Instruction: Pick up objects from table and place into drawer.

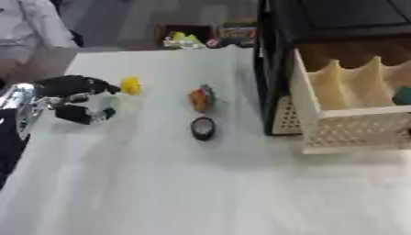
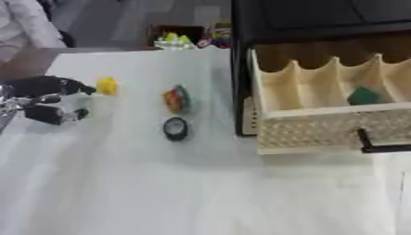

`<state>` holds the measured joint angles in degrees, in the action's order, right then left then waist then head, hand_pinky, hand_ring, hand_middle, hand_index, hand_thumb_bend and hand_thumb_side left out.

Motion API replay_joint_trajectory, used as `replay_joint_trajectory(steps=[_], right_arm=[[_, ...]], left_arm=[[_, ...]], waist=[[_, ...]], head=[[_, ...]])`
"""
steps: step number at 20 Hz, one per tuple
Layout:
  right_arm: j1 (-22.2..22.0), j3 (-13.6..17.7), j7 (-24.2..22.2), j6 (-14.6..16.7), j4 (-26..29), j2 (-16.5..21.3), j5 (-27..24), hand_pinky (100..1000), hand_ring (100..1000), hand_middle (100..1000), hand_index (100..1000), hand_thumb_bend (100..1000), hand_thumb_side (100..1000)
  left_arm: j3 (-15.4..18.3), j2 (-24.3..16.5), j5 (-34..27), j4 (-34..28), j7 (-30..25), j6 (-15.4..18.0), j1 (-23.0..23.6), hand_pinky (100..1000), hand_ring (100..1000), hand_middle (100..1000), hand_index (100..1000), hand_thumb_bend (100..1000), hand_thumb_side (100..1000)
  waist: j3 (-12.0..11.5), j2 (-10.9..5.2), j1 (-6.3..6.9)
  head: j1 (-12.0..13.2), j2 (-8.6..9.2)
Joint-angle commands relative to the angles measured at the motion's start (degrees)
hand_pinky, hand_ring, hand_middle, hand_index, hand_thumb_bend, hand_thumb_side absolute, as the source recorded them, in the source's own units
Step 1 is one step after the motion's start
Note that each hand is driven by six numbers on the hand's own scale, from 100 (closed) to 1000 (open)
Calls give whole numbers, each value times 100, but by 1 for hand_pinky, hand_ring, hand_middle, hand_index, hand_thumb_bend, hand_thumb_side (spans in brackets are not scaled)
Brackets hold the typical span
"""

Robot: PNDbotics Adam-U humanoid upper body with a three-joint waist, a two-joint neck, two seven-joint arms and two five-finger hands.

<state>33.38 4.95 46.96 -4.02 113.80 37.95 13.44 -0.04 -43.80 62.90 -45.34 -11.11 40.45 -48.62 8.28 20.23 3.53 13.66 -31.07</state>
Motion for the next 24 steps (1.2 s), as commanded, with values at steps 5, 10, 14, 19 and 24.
replay_joint_trajectory(steps=[5,10,14,19,24], right_arm=[[41,79,8,0,79,74,-79,233,467,507,671,126,618],[48,84,0,5,79,73,-104,228,465,506,669,130,620],[71,81,-7,14,79,81,-116,224,464,505,667,137,623],[63,95,5,9,79,88,-125,218,462,503,664,133,622],[43,102,27,3,79,91,-140,217,461,501,661,125,618]], left_arm=[[105,-277,175,29,281,-108,-97,797,902,828,1000,194,1000],[140,-286,354,65,479,-222,-110,798,900,806,1000,194,1000],[160,-277,497,154,582,-281,-130,797,899,802,1000,193,1000],[167,-257,598,226,583,-274,-141,797,899,805,1000,201,1000],[152,-248,730,258,515,-253,-153,806,902,814,1000,224,1000]], waist=[[-5,-86,-10],[30,-45,7],[59,0,20],[70,50,23],[50,70,17]], head=[[-11,143],[21,208],[51,260],[74,292],[80,266]])
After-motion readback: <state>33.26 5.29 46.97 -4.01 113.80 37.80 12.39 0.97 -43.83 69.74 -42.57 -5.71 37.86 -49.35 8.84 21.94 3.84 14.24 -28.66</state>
